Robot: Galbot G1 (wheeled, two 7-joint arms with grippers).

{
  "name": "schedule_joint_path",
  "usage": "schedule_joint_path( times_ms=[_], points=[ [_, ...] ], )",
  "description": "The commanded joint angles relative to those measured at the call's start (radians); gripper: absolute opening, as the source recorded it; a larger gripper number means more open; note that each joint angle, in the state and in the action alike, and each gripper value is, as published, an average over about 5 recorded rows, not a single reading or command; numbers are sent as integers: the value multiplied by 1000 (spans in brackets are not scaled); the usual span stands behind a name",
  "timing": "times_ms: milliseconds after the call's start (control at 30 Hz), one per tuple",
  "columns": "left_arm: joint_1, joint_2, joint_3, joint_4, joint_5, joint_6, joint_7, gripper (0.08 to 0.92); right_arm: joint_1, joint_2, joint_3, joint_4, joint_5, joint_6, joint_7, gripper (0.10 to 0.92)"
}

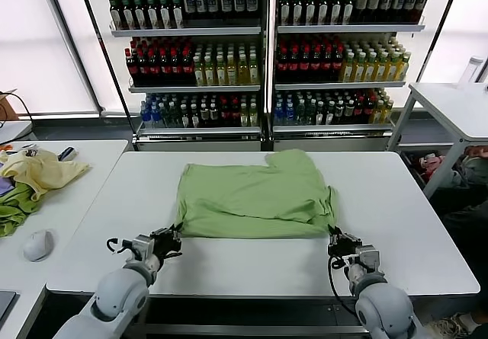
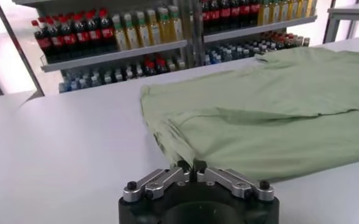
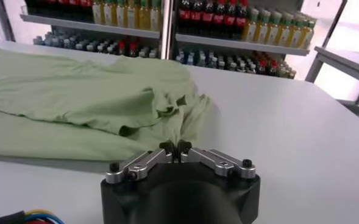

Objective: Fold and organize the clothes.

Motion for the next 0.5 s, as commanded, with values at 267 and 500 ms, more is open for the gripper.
schedule_joint_path(
  times_ms=[267,500],
  points=[
    [464,45,-268,-342,66,58,9,98,-336,0,25,286,-115,-7,23,145],
    [436,48,-277,-370,61,66,8,216,-284,-18,72,304,-93,34,21,294]
  ],
)
